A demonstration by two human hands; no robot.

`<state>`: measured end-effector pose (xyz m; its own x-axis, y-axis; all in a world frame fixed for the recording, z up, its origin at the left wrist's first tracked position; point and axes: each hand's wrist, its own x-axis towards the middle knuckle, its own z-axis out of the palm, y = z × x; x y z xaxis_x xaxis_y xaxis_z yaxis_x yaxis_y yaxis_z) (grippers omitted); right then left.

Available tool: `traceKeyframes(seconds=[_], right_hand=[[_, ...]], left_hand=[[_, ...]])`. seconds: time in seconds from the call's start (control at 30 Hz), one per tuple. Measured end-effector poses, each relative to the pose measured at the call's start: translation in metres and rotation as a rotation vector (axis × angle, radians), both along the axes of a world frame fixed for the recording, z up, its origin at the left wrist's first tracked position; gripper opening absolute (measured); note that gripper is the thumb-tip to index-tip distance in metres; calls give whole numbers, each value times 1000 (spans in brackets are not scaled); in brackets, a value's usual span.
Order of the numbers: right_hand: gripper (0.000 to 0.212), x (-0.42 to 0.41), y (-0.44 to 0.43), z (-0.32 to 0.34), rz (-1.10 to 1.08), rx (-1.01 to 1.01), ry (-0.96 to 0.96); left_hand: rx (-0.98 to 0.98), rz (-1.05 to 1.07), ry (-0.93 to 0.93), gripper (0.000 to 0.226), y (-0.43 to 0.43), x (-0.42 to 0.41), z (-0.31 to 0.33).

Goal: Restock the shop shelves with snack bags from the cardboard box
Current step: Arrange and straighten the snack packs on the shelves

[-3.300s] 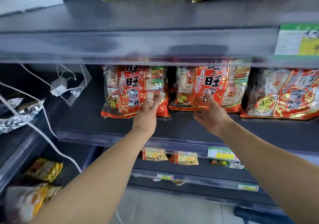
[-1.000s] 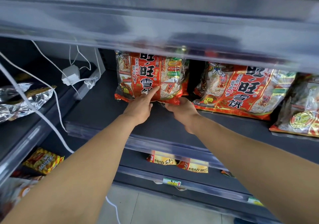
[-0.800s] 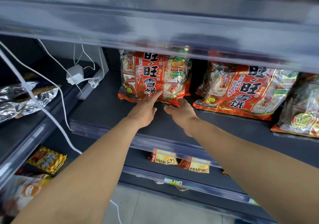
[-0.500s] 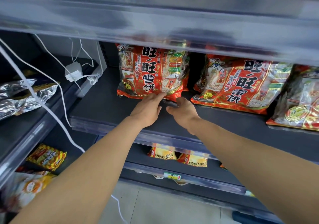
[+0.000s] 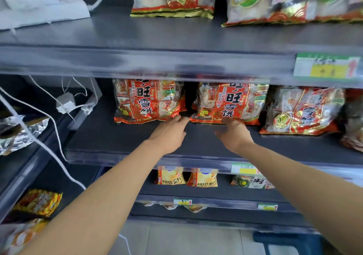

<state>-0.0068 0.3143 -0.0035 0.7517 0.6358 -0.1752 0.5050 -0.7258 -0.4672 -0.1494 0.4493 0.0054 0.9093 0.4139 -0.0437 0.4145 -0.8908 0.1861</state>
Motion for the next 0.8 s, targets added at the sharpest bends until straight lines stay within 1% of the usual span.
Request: traceKeyframes(seconds=[0.1, 0.17, 0.27, 0.37, 0.47, 0.67, 0.73, 0.8], right_hand=[[41, 33, -45, -3, -159, -114, -22], [41, 48, -73, -4, -206, -97, -20], [37, 63, -107, -1, -238, -36, -7], [39, 80, -144, 5, -275, -43, -19], [35, 103, -188, 13, -332, -36, -32], [45, 161, -270, 17, -463, 2, 20], [53, 180, -288, 17, -509, 10, 34], [58, 202, -304, 13, -582, 89, 93]], left_hand=[[32, -58, -4, 46, -26, 16, 10], [39, -101, -22, 45, -47, 32, 14], [15, -173, -4, 42, -84, 62, 16], [-20, -247, 14, 42, -127, 94, 22], [-33, -332, 14, 46, -174, 126, 28], [-126, -429, 21, 47, -258, 201, 23], [-181, -423, 5, 49, -282, 226, 21], [-272, -376, -23, 49, -304, 251, 16]])
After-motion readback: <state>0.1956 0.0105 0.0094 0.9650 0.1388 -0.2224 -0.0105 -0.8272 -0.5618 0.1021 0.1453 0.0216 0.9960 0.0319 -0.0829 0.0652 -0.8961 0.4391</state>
